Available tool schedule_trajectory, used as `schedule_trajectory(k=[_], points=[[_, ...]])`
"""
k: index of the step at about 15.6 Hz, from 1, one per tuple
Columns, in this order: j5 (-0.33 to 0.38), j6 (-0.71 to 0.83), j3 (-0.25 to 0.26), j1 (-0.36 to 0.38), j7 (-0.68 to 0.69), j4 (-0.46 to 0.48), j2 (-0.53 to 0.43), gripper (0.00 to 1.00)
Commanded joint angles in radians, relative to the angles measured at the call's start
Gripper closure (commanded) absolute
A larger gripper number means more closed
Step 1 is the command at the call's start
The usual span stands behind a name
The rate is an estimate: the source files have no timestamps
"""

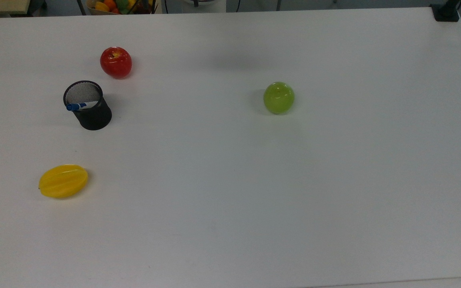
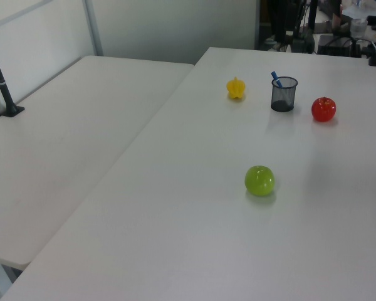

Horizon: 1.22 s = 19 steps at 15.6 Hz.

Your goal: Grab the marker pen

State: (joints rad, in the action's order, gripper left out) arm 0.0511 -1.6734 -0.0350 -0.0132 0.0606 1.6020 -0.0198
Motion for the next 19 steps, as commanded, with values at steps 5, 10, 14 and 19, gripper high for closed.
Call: schedule_trajectory(k=[5,10,14,19], points=[[0.004,-0.017,0.056,0.03,0.013,0.021,-0.023,0.0],[-0.008,-0.025,0.058,0.036,0.019,0.024,-0.022,0.0],[-0.01,-0.032,0.092,0.038,0.025,0.023,-0.019,0.0],[-0.01,-0.104,0.145,0.035,0.025,0.026,-0.003,0.0]])
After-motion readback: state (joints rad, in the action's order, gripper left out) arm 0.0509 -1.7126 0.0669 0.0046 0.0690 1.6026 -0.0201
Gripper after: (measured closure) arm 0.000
